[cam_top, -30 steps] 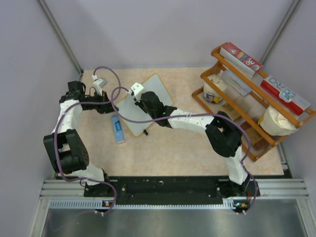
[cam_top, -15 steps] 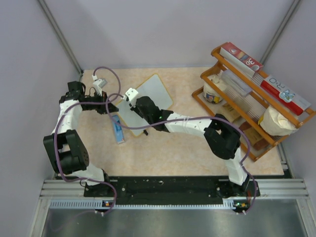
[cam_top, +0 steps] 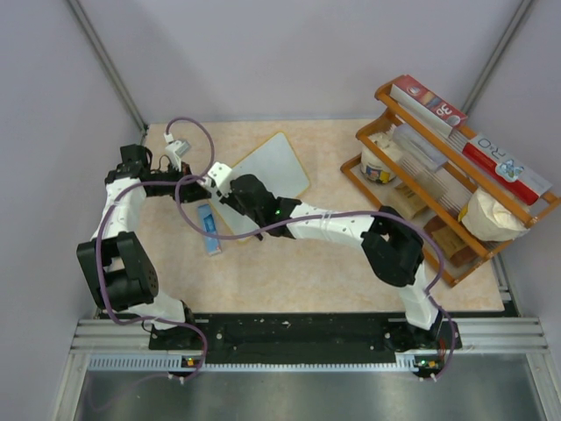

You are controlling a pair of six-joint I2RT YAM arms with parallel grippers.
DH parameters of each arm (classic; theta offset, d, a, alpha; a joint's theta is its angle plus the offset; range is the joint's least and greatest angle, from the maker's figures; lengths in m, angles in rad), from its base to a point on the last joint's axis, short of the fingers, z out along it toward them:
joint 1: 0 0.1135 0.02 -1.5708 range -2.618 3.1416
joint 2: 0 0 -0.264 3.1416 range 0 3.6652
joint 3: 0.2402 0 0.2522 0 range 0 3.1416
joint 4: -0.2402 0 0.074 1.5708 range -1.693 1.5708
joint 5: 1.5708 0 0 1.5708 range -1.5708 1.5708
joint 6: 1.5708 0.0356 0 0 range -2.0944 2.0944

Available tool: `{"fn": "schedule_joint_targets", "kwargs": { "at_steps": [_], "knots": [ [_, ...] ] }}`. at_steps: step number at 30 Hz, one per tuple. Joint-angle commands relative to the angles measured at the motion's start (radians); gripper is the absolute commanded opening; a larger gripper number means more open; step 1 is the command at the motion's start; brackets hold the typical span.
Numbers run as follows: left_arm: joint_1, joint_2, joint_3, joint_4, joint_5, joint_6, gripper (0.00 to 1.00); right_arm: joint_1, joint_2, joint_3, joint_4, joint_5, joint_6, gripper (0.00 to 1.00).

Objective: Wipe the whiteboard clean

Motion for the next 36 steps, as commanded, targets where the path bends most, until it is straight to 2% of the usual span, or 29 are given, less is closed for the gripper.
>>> {"fn": "schedule_joint_targets", "kwargs": {
  "at_steps": [1,10,25,36],
  "knots": [
    [-0.030,-0.009,-0.040,-0.081,-0.046,0.091,0.00,-0.052,0.035,0.088,0.039,0.004,-0.020,0.00],
    [-0.030,-0.007,-0.037,-0.081,-0.054,0.095,0.00,-0.169,0.077,0.140,0.043,-0.011,-0.016,0.00],
    [-0.030,0.005,-0.027,-0.103,-0.069,0.117,0.00,-0.324,0.120,0.139,0.078,-0.014,-0.013,0.00],
    [-0.028,0.006,-0.023,-0.106,-0.071,0.120,0.00,-0.370,0.140,0.090,0.098,-0.022,-0.008,0.00]
  ]
}}
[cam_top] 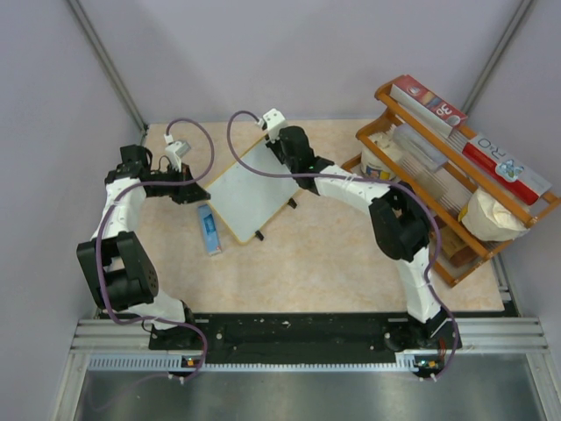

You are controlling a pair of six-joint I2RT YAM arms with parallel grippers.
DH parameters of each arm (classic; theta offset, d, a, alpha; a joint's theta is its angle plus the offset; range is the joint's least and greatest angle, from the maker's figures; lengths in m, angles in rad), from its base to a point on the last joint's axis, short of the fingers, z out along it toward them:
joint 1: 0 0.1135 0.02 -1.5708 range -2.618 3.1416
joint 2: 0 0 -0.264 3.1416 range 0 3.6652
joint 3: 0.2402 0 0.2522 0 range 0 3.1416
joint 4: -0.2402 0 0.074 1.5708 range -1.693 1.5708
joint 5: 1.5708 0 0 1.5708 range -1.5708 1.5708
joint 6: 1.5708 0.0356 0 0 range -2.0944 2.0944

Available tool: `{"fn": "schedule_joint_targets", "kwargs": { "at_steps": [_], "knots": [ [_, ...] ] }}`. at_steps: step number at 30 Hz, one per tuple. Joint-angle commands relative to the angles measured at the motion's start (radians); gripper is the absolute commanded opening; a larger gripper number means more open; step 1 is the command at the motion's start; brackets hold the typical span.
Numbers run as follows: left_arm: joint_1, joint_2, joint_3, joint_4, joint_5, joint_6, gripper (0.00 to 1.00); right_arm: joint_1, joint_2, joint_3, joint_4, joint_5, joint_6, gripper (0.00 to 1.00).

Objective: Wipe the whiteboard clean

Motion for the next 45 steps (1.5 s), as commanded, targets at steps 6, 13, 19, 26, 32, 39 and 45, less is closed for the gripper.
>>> {"fn": "schedule_joint_targets", "kwargs": {
  "at_steps": [6,13,19,26,32,39,45],
  "knots": [
    [-0.028,0.007,-0.022,-0.098,-0.039,0.134,0.00,-0.020,0.013,-0.118,0.019,-0.013,0.058,0.00],
    [-0.030,0.007,-0.025,-0.095,-0.032,0.129,0.00,-0.017,-0.059,-0.212,-0.010,-0.070,0.181,0.00],
    [-0.030,0.003,-0.027,-0.090,-0.032,0.123,0.00,0.013,-0.121,-0.312,0.018,-0.090,0.229,0.00],
    [-0.028,-0.004,-0.030,-0.089,-0.029,0.118,0.00,0.069,-0.162,-0.387,0.039,-0.107,0.253,0.00],
    [-0.030,-0.010,-0.039,-0.084,-0.027,0.118,0.00,0.096,-0.174,-0.391,0.053,-0.113,0.290,0.00],
    [-0.028,-0.011,-0.037,-0.075,-0.027,0.101,0.00,0.133,-0.179,-0.405,0.055,-0.127,0.303,0.00],
    [-0.030,-0.004,-0.028,-0.076,-0.027,0.095,0.00,0.171,-0.193,-0.413,0.052,-0.142,0.312,0.00]
  ]
}}
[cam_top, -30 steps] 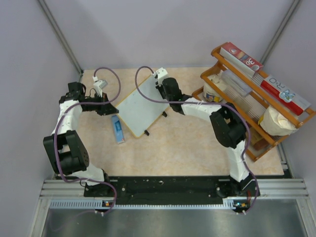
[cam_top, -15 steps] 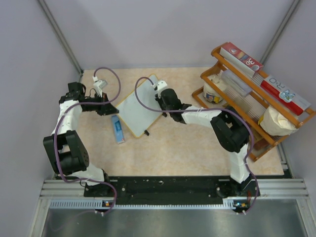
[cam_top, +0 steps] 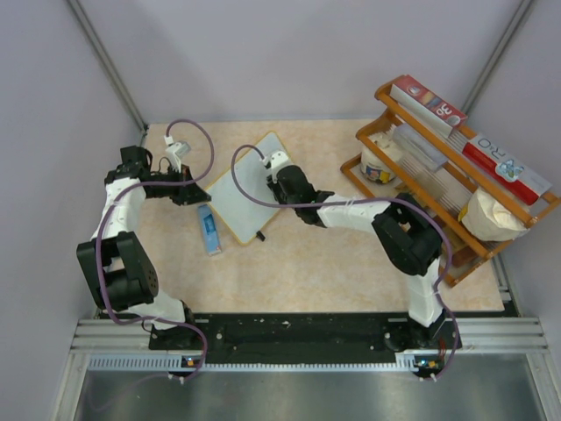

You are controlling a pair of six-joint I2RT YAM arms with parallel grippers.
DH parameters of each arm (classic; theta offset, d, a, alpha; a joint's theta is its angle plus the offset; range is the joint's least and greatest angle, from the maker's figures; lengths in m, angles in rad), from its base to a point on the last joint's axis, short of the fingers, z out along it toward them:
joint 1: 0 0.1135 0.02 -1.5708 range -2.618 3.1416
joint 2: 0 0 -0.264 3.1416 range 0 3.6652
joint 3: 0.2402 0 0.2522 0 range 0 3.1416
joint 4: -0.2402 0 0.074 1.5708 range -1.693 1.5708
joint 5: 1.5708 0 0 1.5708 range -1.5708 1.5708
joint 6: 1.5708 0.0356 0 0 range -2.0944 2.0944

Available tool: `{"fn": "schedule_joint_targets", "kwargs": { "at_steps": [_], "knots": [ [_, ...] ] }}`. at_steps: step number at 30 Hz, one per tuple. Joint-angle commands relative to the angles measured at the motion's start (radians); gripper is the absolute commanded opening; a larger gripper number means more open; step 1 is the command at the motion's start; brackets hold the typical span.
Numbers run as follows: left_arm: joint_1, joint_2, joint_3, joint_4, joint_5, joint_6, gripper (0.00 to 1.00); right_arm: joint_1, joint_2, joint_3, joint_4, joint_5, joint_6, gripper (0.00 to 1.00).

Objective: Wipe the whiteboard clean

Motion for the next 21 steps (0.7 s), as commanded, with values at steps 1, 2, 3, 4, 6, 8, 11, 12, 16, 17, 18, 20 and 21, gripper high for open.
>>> {"fn": "schedule_joint_targets", "kwargs": {
  "at_steps": [1,2,3,4,6,8,11,12,16,17,18,20,21],
  "knots": [
    [-0.032,-0.005,-0.028,-0.045,-0.044,0.101,0.00,0.077,-0.040,-0.013,0.017,-0.106,0.033,0.00],
    [-0.030,-0.005,-0.026,-0.045,-0.041,0.101,0.00,0.083,-0.043,-0.014,0.017,-0.106,0.031,0.00],
    [-0.032,-0.006,-0.025,-0.043,-0.043,0.100,0.00,0.092,-0.049,-0.014,0.017,-0.105,0.030,0.00],
    [-0.030,-0.005,-0.026,-0.045,-0.044,0.098,0.00,0.098,-0.051,-0.014,0.014,-0.103,0.028,0.00],
    [-0.030,-0.006,-0.026,-0.043,-0.043,0.097,0.00,0.120,-0.054,-0.014,0.014,-0.102,0.025,0.00],
    [-0.032,-0.006,-0.028,-0.043,-0.041,0.097,0.00,0.144,-0.060,-0.013,0.011,-0.095,0.018,0.00],
    [-0.032,-0.009,-0.028,-0.039,-0.043,0.092,0.00,0.167,-0.060,-0.002,-0.003,-0.088,0.004,0.00],
    [-0.032,-0.009,-0.028,-0.039,-0.043,0.091,0.00,0.181,-0.060,0.001,-0.006,-0.085,0.001,0.00],
    [-0.035,-0.011,-0.028,-0.034,-0.041,0.087,0.00,0.206,-0.069,0.024,-0.023,-0.068,-0.040,0.00],
    [-0.032,-0.011,-0.029,-0.034,-0.040,0.086,0.00,0.206,-0.071,0.030,-0.027,-0.065,-0.050,0.00],
    [-0.033,-0.011,-0.029,-0.034,-0.040,0.086,0.00,0.207,-0.071,0.038,-0.033,-0.059,-0.058,0.00],
    [-0.033,-0.011,-0.029,-0.033,-0.038,0.086,0.00,0.206,-0.066,0.071,-0.046,-0.046,-0.085,0.00],
    [-0.032,-0.011,-0.029,-0.033,-0.038,0.083,0.00,0.207,-0.066,0.082,-0.058,-0.043,-0.093,0.00]
  ]
}}
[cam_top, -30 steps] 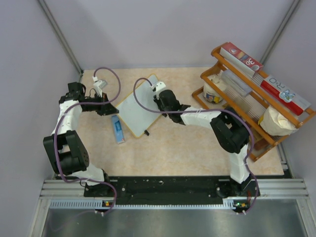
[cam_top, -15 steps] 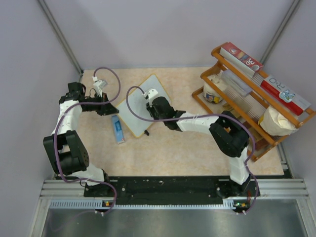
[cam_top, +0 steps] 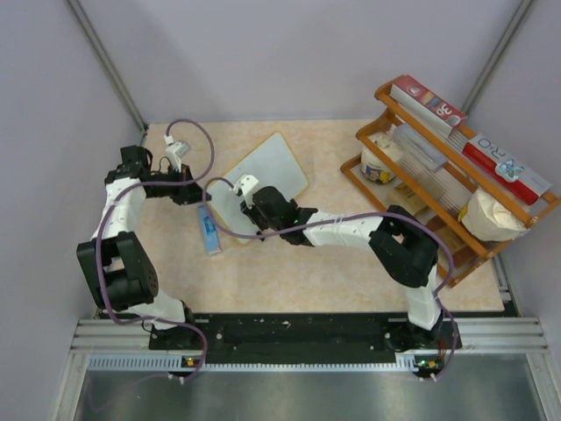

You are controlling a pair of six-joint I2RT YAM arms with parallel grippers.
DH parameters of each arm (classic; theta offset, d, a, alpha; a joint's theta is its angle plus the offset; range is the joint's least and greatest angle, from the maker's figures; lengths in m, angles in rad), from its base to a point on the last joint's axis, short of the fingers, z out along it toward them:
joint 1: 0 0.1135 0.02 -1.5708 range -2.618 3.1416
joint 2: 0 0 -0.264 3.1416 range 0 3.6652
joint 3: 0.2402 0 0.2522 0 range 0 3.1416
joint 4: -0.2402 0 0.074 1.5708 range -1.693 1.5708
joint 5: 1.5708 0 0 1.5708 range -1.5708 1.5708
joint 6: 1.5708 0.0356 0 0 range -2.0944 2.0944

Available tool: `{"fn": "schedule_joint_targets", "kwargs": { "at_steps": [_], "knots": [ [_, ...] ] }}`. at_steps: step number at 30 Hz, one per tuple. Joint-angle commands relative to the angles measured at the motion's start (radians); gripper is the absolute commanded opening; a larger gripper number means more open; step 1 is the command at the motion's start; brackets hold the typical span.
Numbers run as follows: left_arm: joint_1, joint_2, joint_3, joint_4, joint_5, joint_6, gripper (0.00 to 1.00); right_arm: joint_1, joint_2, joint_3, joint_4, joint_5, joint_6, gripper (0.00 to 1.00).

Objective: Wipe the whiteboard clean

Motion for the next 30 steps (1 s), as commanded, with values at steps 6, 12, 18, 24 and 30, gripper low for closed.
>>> {"fn": "schedule_joint_targets", "kwargs": {
  "at_steps": [6,12,18,24,30],
  "knots": [
    [-0.033,-0.015,-0.029,-0.040,-0.042,0.083,0.00,0.019,-0.024,0.186,-0.056,0.005,-0.097,0.00],
    [-0.033,-0.014,-0.029,-0.040,-0.036,0.077,0.00,0.022,0.013,0.266,-0.057,0.042,-0.172,0.00],
    [-0.033,-0.020,-0.029,-0.045,-0.038,0.085,0.00,0.015,0.070,0.301,0.022,0.102,-0.283,0.00],
    [-0.033,-0.022,-0.025,-0.051,-0.042,0.095,0.00,-0.027,0.122,0.346,0.019,0.113,-0.280,0.00],
    [-0.031,-0.018,-0.026,-0.056,-0.049,0.106,0.00,-0.105,0.125,0.335,0.022,0.116,-0.252,0.00]
  ]
}}
